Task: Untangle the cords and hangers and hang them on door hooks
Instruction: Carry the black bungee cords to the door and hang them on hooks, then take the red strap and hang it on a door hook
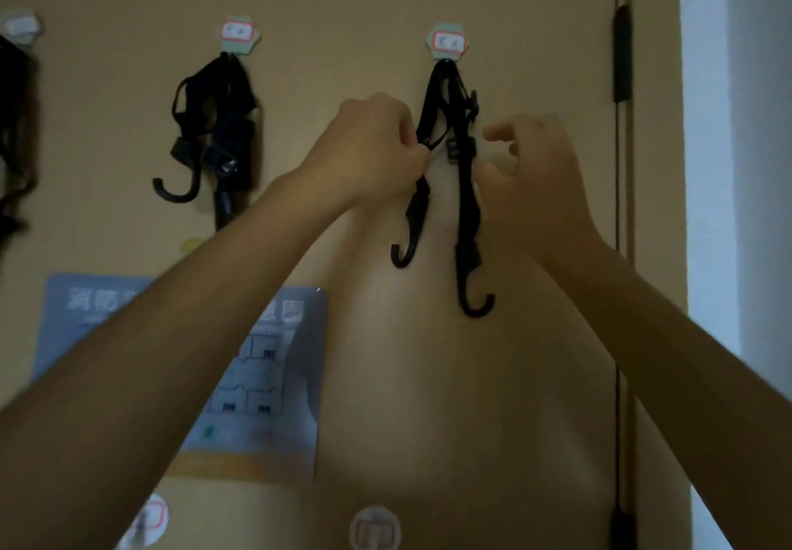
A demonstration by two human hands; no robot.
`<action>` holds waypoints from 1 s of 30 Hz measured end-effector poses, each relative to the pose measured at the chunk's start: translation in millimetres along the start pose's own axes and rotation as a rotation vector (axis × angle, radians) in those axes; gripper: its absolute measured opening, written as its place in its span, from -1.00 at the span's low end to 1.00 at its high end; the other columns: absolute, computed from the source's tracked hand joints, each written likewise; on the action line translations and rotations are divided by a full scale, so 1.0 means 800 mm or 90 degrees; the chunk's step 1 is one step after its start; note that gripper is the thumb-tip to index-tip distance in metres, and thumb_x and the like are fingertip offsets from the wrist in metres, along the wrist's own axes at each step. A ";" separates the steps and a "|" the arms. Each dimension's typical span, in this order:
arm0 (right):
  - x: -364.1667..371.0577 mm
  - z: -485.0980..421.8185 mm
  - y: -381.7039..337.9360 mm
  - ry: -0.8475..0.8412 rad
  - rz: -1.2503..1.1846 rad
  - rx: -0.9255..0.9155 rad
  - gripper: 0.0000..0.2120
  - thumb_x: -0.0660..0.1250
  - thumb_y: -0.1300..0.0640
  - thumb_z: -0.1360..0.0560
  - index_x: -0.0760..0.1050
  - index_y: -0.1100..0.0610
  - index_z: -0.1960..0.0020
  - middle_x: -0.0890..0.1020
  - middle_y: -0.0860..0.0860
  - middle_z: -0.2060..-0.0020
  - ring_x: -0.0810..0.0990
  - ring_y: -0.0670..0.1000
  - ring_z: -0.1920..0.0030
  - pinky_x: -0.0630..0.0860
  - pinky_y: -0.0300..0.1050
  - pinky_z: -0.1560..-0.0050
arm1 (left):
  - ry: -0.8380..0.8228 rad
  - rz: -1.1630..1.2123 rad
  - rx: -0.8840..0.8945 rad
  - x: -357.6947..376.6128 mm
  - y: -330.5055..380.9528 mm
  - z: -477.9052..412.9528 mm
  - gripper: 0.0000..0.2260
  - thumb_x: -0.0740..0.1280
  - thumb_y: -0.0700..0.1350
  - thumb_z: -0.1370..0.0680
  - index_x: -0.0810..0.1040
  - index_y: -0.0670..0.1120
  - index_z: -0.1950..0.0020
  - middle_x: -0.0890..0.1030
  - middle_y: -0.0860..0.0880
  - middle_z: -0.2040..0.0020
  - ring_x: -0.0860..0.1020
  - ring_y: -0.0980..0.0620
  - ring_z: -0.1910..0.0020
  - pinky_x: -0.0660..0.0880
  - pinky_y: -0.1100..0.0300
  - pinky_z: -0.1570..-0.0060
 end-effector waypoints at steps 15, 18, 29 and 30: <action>0.055 0.441 -0.096 -0.405 -0.385 0.369 -0.86 0.32 0.11 -0.51 0.49 -0.15 0.09 0.59 -0.22 0.26 0.53 -0.27 0.26 0.41 -0.44 0.23 | -0.241 0.038 -0.357 0.031 -0.101 0.496 -0.74 0.32 -0.02 -0.52 0.47 -0.01 -0.18 0.50 0.02 -0.13 0.52 0.07 -0.07 0.44 0.26 -0.02; 0.064 0.543 -0.137 -0.598 -0.406 0.436 -0.91 0.29 0.09 -0.54 0.50 -0.09 0.01 0.57 -0.21 0.16 0.54 -0.23 0.13 0.42 -0.38 0.18 | -0.347 0.034 -0.523 0.021 -0.112 0.627 -0.70 0.30 0.00 -0.54 0.42 0.00 -0.26 0.46 0.03 -0.18 0.49 0.09 -0.13 0.44 0.18 -0.09; 0.045 0.826 -0.337 -1.125 -0.416 0.462 -0.79 0.24 0.07 -0.56 0.54 0.08 -0.15 0.60 -0.06 -0.01 0.54 -0.10 0.00 0.38 -0.37 0.11 | -0.418 0.000 -0.987 -0.145 -0.115 0.959 -0.78 0.21 -0.06 -0.59 0.48 -0.11 -0.19 0.51 -0.08 -0.14 0.50 0.00 -0.09 0.42 0.19 -0.10; 0.040 0.839 -0.362 -1.167 -0.420 0.440 -0.79 0.23 0.07 -0.57 0.53 0.07 -0.16 0.57 -0.08 -0.01 0.53 -0.11 -0.01 0.36 -0.41 0.12 | -0.409 -0.009 -1.016 -0.168 -0.108 0.983 -0.78 0.20 -0.06 -0.60 0.48 -0.11 -0.18 0.51 -0.08 -0.14 0.50 0.00 -0.08 0.41 0.21 -0.07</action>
Point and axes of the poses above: each hand's wrist, its own z-axis away from the middle knuckle, its own x-axis out of the palm, y = z × x, the point moved 1 cm from there along -z, towards the middle knuckle
